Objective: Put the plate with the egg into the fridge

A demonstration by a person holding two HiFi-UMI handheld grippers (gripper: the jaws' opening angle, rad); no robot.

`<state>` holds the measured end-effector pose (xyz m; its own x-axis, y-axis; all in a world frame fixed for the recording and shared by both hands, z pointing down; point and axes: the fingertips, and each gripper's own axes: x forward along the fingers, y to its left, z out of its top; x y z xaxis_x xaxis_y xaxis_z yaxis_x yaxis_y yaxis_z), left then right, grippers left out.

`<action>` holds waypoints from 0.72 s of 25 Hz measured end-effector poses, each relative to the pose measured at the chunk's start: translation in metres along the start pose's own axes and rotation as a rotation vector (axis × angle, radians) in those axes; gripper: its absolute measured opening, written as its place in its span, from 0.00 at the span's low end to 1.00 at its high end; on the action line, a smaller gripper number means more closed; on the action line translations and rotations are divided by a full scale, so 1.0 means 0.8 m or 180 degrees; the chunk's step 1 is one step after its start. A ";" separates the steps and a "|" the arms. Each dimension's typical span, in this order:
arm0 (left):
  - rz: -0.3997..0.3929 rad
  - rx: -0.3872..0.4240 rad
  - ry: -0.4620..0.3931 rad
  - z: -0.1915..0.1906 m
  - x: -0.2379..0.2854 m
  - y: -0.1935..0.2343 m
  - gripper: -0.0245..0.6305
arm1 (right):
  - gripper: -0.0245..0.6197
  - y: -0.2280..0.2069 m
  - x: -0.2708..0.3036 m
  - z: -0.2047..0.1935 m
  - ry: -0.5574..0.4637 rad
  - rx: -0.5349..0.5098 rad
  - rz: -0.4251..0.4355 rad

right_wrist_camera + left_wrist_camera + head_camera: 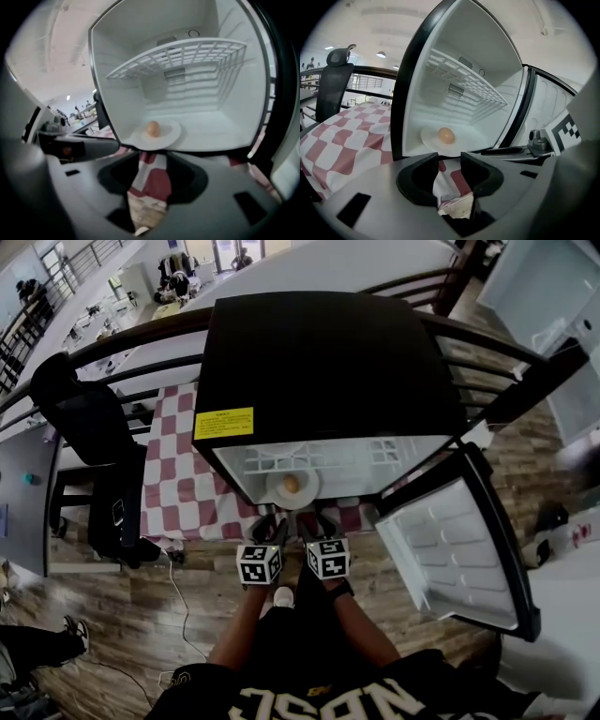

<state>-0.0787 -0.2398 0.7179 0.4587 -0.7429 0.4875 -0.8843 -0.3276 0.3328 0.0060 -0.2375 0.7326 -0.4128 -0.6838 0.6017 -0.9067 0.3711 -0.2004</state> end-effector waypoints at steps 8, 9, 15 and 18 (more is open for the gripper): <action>0.0143 0.0030 0.0241 -0.017 0.016 0.012 0.15 | 0.22 -0.003 0.020 -0.008 0.0161 -0.0001 0.0021; 0.0155 0.0037 0.0260 -0.017 0.019 0.012 0.10 | 0.20 -0.004 0.023 -0.008 0.0177 -0.0010 0.0025; 0.0187 0.0072 0.0411 -0.021 0.037 0.015 0.07 | 0.13 -0.006 0.040 -0.007 0.0249 -0.0021 0.0072; 0.0188 0.0054 0.0464 -0.028 0.047 0.017 0.07 | 0.11 -0.006 0.046 -0.006 0.0285 -0.0047 0.0094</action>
<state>-0.0720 -0.2591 0.7589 0.4125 -0.6689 0.6184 -0.9109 -0.2966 0.2869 -0.0044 -0.2618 0.7591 -0.4293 -0.6138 0.6625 -0.8927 0.3998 -0.2081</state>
